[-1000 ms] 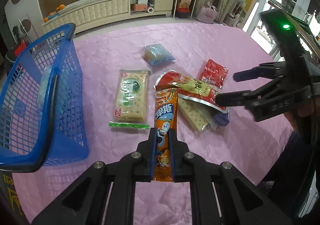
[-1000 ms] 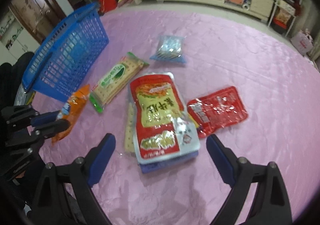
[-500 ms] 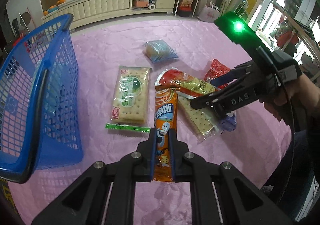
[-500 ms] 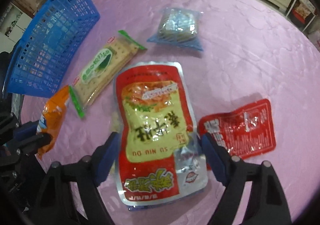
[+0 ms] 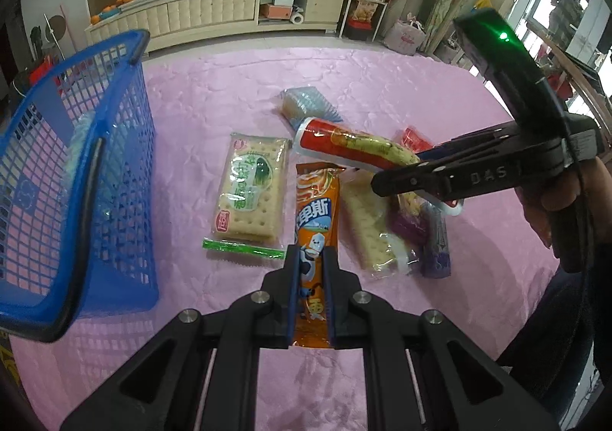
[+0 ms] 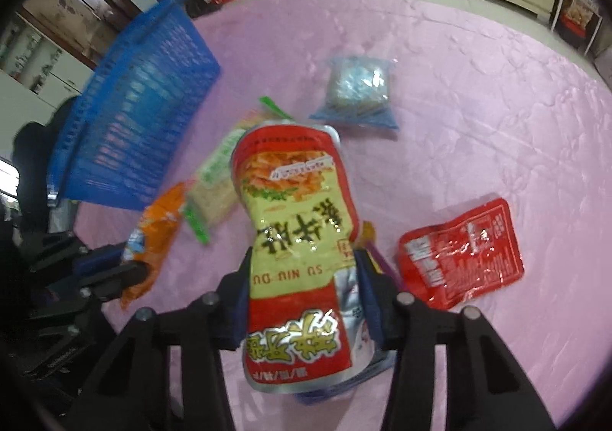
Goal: Organize snacks
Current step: 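Carry the pouch with right tool while left tool carries the orange stick over the basket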
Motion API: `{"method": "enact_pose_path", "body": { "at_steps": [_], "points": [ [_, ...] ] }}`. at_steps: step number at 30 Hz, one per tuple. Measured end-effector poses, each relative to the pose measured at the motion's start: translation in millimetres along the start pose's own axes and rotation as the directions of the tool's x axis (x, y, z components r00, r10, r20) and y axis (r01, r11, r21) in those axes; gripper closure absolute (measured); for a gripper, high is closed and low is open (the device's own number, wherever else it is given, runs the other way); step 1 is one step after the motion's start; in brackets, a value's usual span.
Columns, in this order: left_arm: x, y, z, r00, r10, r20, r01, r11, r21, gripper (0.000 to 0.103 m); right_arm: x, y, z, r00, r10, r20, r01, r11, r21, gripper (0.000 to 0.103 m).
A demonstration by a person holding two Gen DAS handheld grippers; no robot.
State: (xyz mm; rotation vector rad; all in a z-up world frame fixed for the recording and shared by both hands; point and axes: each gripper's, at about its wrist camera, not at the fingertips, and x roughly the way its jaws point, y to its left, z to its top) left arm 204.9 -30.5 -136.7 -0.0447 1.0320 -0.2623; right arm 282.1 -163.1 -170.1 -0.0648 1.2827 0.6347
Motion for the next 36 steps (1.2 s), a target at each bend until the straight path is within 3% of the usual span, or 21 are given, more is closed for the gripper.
{"method": "enact_pose_path", "body": {
  "at_steps": [10,20,28,36],
  "points": [
    [-50.1,-5.9,-4.5,0.997,0.007,0.082,-0.006,1.000,-0.009,0.093,-60.4,31.8,-26.9,0.992,-0.041,0.119,0.045,0.998,-0.032,0.052],
    [-107.2,-5.8,-11.4,0.983,0.020,0.181,-0.021,1.000,0.003,0.093,-110.1,92.9,-47.8,0.960,-0.045,0.276,0.077,0.991,-0.105,0.056],
    [-160.1,25.1,-2.3,0.966,0.071,0.249,-0.074,0.997,0.003,0.093,-135.8,123.6,-41.6,0.943,-0.048,0.330,0.098,0.986,-0.136,0.056],
    [-186.7,65.2,5.9,0.952,0.141,0.273,-0.137,0.990,-0.035,0.093,-136.2,157.4,-11.1,0.933,-0.031,0.357,0.105,0.976,-0.190,0.056]
  ]
}}
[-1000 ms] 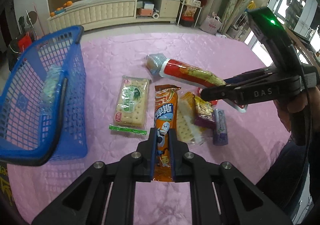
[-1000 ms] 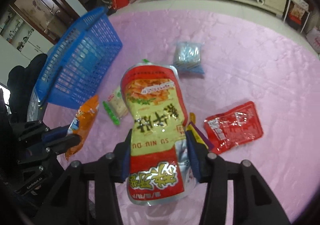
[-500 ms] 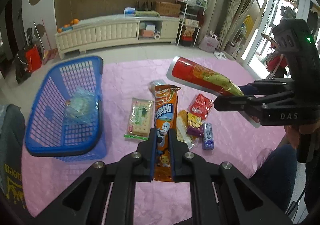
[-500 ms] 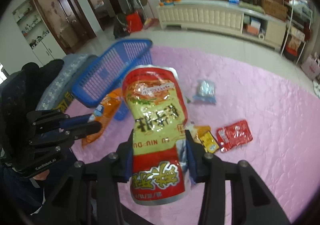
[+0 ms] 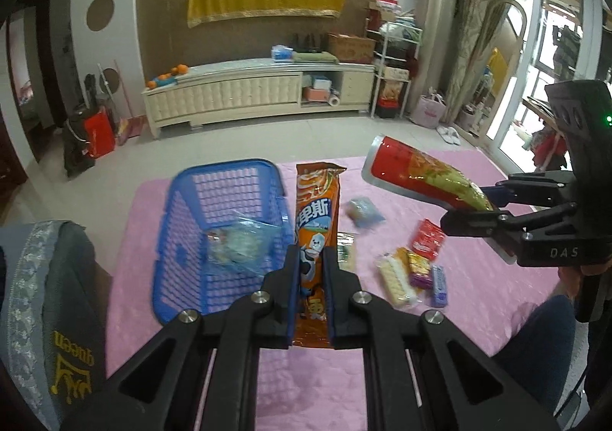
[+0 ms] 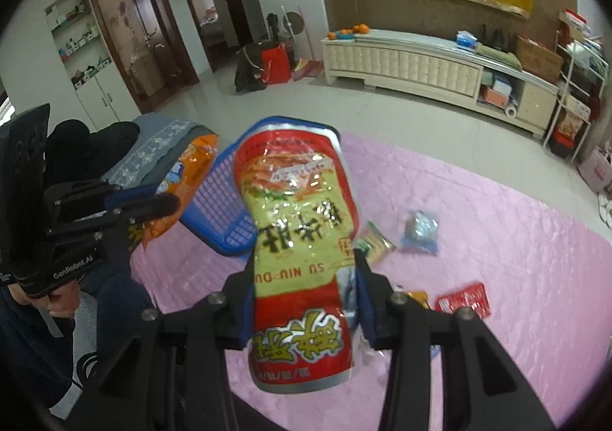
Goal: Organize snacks
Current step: 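Carry the pouch with right tool while left tool carries the orange stick over the basket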
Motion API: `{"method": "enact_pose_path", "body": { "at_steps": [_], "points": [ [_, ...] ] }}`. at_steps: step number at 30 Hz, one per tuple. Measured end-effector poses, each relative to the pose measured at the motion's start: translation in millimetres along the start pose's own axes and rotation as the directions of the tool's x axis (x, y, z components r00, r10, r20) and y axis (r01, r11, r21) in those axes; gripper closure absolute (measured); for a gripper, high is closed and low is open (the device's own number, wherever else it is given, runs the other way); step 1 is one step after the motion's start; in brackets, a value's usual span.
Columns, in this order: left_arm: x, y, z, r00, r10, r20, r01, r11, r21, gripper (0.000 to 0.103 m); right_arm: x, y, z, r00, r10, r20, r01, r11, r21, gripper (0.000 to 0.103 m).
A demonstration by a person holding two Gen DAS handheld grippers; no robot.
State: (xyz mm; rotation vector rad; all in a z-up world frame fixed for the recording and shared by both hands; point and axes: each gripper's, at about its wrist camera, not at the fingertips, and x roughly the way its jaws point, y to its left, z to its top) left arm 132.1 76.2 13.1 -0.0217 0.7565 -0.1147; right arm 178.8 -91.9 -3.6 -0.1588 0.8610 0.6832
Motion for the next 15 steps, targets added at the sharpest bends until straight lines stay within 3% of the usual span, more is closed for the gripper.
{"method": "enact_pose_path", "body": {
  "at_steps": [15],
  "points": [
    [17.9,79.4,12.6,0.998,0.063,-0.017,-0.064,0.994,-0.084,0.093,74.8,36.2,55.0,0.997,0.027,-0.076,-0.032,0.997,-0.064,0.055]
  ]
}}
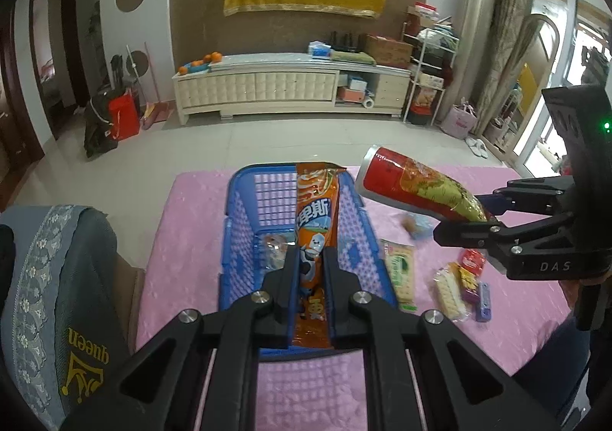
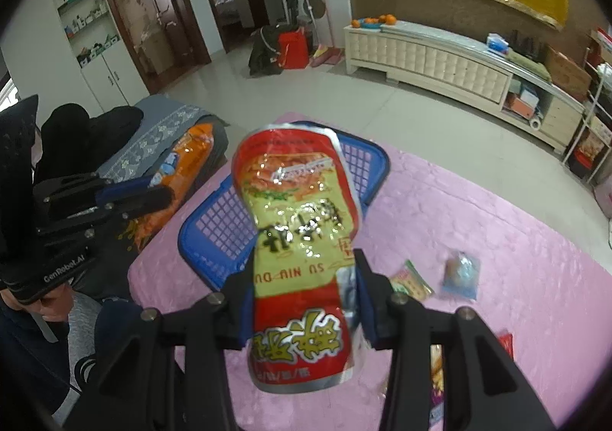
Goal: Organize snacks
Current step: 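Carry the pouch with right tool while left tool carries the orange stick over the basket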
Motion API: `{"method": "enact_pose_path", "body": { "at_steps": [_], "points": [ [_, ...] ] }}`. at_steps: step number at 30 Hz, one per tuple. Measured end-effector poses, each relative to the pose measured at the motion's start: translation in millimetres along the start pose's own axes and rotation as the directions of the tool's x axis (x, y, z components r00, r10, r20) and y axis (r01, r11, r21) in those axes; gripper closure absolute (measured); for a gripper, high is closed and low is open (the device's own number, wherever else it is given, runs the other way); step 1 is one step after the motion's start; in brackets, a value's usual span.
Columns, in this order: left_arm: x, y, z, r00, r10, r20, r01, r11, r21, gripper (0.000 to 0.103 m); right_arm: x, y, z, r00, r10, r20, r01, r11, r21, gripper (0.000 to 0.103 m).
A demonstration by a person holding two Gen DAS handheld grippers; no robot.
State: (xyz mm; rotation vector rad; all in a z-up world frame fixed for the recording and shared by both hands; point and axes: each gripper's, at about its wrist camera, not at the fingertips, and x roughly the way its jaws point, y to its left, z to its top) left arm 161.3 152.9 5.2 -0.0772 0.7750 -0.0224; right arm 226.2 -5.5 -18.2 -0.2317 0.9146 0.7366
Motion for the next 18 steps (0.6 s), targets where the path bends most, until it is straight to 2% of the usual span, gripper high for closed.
{"method": "enact_pose_path", "body": {
  "at_steps": [11,18],
  "points": [
    [38.6,37.9,14.9,0.999,0.023,-0.036,-0.024,0.999,-0.039,0.093,67.6,-6.4,32.2,0.994,0.028,-0.106,-0.036,0.997,-0.074,0.054],
    [61.2,46.9,19.3,0.998,0.006,-0.057,-0.009,0.998,-0.057,0.093,103.2,-12.3,47.1,0.987,0.022,-0.157,-0.039,0.994,-0.106,0.054]
  ]
}}
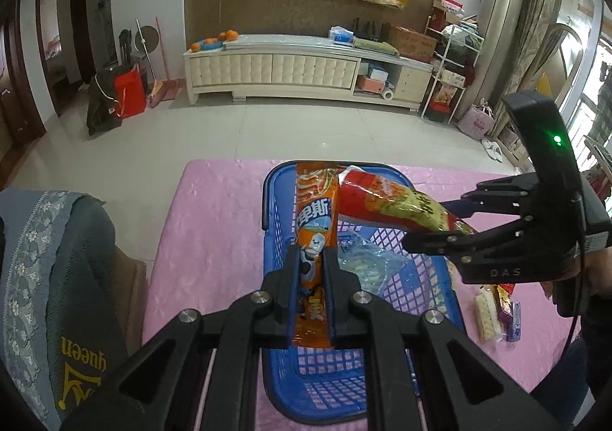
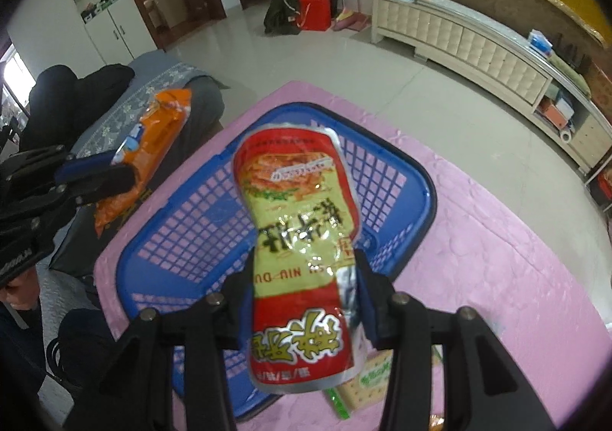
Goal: Organize snacks
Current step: 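Carry the pouch with right tool while left tool carries the orange stick over the basket, then lower the pouch into the basket and open the right tool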
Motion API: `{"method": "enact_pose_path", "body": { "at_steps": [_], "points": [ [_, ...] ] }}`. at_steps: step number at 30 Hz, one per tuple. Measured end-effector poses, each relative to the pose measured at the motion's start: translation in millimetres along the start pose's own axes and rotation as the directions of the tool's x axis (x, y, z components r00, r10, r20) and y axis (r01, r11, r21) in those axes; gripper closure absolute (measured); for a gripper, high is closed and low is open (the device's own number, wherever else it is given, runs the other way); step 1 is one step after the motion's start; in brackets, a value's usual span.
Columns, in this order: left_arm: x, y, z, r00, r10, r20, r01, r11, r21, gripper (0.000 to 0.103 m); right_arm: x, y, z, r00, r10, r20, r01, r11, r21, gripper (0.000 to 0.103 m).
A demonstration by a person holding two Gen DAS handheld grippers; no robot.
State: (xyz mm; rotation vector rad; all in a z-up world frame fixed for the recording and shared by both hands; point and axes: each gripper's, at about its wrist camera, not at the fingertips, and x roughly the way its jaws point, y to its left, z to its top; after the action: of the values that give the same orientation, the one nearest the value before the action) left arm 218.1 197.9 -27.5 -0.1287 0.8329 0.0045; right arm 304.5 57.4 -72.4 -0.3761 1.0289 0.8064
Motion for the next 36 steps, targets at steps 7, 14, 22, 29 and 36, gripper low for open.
{"method": "enact_pose_path", "body": {
  "at_steps": [7,14,22,29,36],
  "points": [
    [5.4,-3.2,0.6,1.000,0.008,-0.008,-0.007,1.000,0.014,0.093,15.6,-8.8,11.3,1.000,-0.010,-0.021,0.010,1.000,-0.025,0.051],
    [1.3,-5.3,-5.1,1.000,0.000,-0.019,0.000,1.000,0.010,0.093,12.0,-5.5,9.7,0.994,-0.109,0.026,0.110,0.992,-0.054,0.013],
    [-11.7,-14.0,-9.4,1.000,-0.009,-0.020,0.009,1.000,0.016,0.093,-20.5,-21.4,-10.0,0.994,-0.097,0.057,0.092,0.993,0.079,0.006],
    [-23.5,-27.5,-12.5,1.000,-0.020,-0.018,0.020,0.999,0.044,0.093,-46.9,-12.1,-28.5,0.989,-0.125,0.080,0.114,0.984,0.136,0.005],
    [-25.7,-37.7,-17.1,0.999,-0.039,-0.026,0.041,0.997,0.063,0.093,-58.1,0.4,-45.8,0.984,-0.158,0.086,0.146,0.980,0.131,0.005]
  ]
}}
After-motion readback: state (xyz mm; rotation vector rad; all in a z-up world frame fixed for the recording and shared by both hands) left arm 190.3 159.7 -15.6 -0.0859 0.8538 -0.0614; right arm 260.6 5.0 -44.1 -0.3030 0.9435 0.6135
